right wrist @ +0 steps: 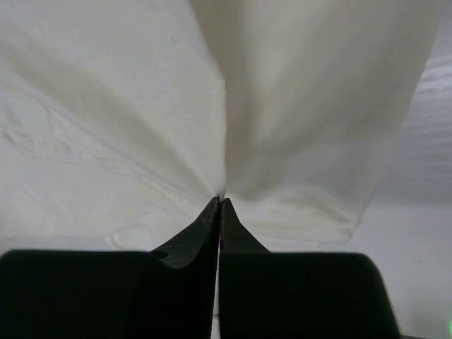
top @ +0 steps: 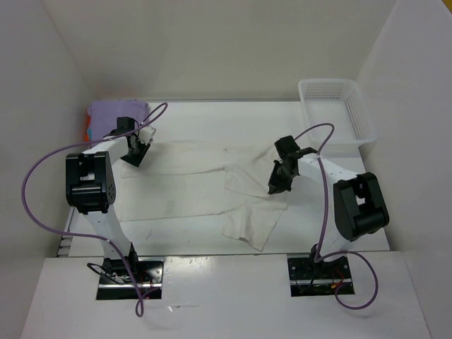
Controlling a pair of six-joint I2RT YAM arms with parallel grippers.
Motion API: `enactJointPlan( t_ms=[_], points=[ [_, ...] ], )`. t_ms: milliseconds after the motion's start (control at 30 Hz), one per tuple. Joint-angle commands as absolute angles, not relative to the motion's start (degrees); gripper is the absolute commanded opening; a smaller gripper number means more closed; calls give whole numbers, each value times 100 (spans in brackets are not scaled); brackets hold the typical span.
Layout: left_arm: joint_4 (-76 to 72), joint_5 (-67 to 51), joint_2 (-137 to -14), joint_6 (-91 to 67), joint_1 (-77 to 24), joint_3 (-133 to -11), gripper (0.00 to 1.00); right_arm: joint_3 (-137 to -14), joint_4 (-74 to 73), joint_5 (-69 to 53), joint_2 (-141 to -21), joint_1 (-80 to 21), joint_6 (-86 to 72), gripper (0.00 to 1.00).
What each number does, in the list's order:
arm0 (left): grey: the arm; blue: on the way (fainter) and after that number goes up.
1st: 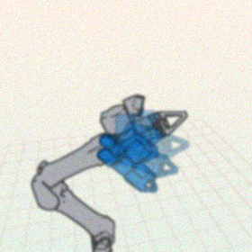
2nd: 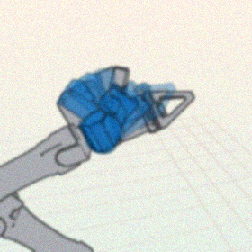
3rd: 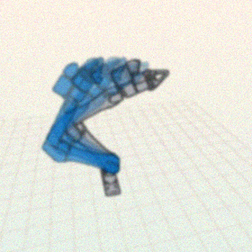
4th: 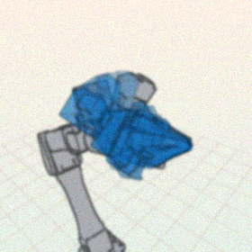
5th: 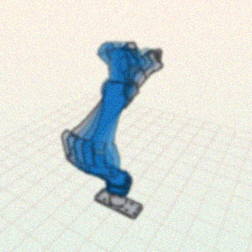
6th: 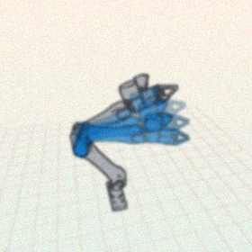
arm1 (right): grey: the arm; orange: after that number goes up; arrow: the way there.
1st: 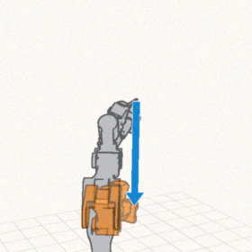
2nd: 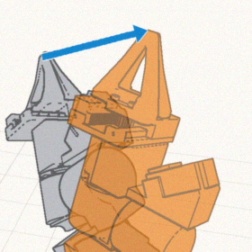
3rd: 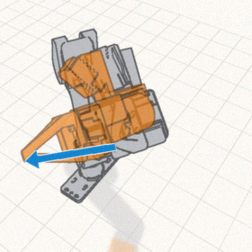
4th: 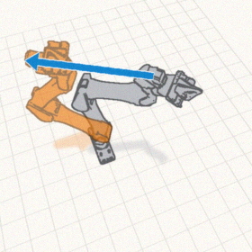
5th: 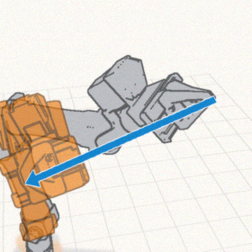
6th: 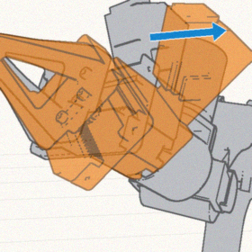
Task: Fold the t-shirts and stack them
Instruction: Fold the flattened tshirt in 1/3 of the way
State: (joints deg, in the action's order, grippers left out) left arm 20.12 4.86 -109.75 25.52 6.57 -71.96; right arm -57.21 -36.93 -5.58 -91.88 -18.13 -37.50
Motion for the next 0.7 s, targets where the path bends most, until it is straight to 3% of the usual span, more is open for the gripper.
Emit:
enactJointPlan(
  t_ms=[0,167,233,333,500,567,667],
  points=[
    [2276,580,-11206,2672,773,-6935,48,-5362,-4042,-993,-8895,-1872,-3771,0],
    [2276,633,-11153,2672,773,-6882,48,-5186,-3991,-1222,-8842,-1872,-3823,0],
    [2276,686,-11153,2724,773,-6882,48,-5246,-3990,-1222,-8842,-1872,-3823,20],
    [2276,738,-11153,2725,773,-6882,48,-5466,-3990,-994,-8895,-1872,-3823,32],
    [2460,721,-10943,2725,773,-6882,48,-5590,-4192,-449,-8465,-1618,-3910,32],
    [2592,573,-10663,2725,773,-6951,49,-5590,-4358,-291,-8333,-1617,-4051,45],
    [3022,335,-10110,3056,773,-7022,52,-5721,-4796,-167,-8279,-1617,-4122,49]
  ],
)
